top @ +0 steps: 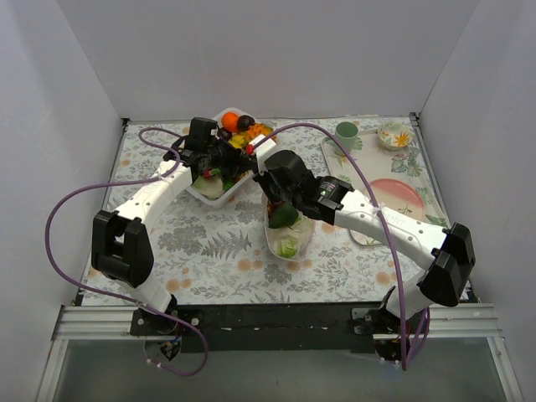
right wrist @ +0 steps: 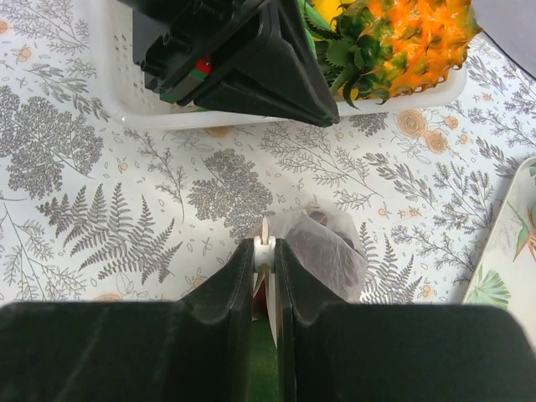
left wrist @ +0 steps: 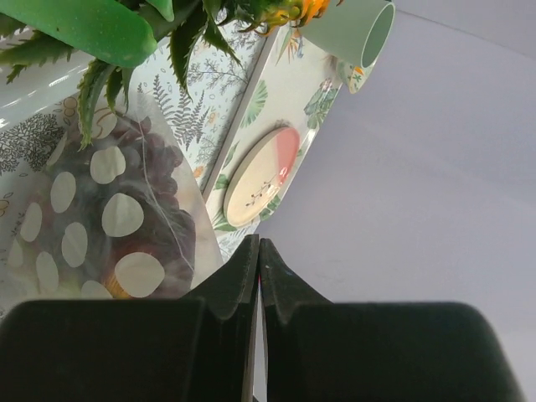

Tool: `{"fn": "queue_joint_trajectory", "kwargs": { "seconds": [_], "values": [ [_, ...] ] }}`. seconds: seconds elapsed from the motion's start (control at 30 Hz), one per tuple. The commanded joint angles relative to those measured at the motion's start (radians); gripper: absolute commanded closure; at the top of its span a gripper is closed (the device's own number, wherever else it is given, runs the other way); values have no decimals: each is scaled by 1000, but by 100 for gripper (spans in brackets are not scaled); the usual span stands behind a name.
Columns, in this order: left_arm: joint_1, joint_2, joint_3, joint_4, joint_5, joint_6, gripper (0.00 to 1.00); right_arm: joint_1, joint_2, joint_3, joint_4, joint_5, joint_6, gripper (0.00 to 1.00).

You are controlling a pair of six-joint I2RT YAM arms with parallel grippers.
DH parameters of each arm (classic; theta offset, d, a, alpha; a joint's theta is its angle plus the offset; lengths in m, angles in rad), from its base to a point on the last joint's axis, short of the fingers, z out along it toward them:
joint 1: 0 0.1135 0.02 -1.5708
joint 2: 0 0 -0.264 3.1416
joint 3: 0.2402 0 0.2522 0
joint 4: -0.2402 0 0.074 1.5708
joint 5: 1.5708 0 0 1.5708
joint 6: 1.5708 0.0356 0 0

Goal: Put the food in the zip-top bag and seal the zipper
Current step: Zip the zipper food storage bag at the center of the board.

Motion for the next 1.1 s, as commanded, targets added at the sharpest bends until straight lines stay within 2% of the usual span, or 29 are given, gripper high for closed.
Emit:
{"fn": "queue_joint_trajectory", "kwargs": {
  "seconds": [0.0, 0.03, 0.07, 0.1, 0.2, 0.23, 0.27, 0.53, 0.73, 0.9, 1.07],
  "values": [
    [1, -51, 3, 18, -22, -5, 100, 4, -35, -3, 21, -24, -7, 90],
    [1, -53, 1, 16, -12, 6, 100, 4, -33, -4, 23, -35, -13, 90],
    [1, -59, -10, 15, -1, 12, 96, 4, -36, -6, 24, -42, -24, 90],
    [-1, -65, -16, 15, 11, 17, 81, 2, -38, -4, 24, -70, -26, 91],
    [1, -106, -63, 19, 13, 17, 64, -2, -56, -13, 40, -152, -61, 91],
    [2, -117, -76, 23, 16, 12, 54, -4, -62, -15, 47, -176, -66, 91],
    [4, -134, -85, 24, 18, 11, 51, -7, -70, -17, 52, -199, -72, 91],
    [30, -194, -125, -13, 45, -37, 48, -37, -75, 5, 55, -404, -133, 92],
    [30, -240, -140, -48, 50, -61, 51, -48, -52, 37, 35, -389, -152, 92],
    [33, -288, -163, -109, -8, -69, 55, -54, -33, 45, 40, -380, -161, 92],
    [32, -311, -185, -105, -4, -100, 56, -54, -32, 46, 50, -391, -164, 92]
  ]
}}
